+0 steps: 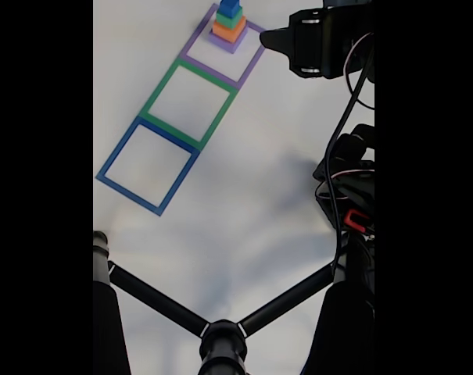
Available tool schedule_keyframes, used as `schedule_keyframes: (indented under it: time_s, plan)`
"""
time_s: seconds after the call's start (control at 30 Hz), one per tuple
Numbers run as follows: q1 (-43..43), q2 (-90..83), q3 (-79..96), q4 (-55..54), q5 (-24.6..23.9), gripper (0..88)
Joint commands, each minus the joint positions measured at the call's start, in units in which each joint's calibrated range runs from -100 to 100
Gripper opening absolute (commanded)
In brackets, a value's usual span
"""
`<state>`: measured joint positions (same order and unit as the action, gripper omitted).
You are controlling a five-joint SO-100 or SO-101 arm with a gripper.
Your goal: Tower of hanoi
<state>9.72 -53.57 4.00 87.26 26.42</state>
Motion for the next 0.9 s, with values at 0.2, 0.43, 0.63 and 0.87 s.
schedule_keyframes:
  time_s: [0.2, 0.43, 0.63, 0.87]
  plan:
    - [4.73, 1.4, -4.95, 0.12, 31.85, 0.0]
    - [8.09, -2.12, 0.77, -1.18, 59.24, 0.0]
    - [10.3, -5.25, 6.13, -0.86, 73.58, 0.0]
    - [13.96, -7.81, 11.31, -2.31, 73.58, 0.0]
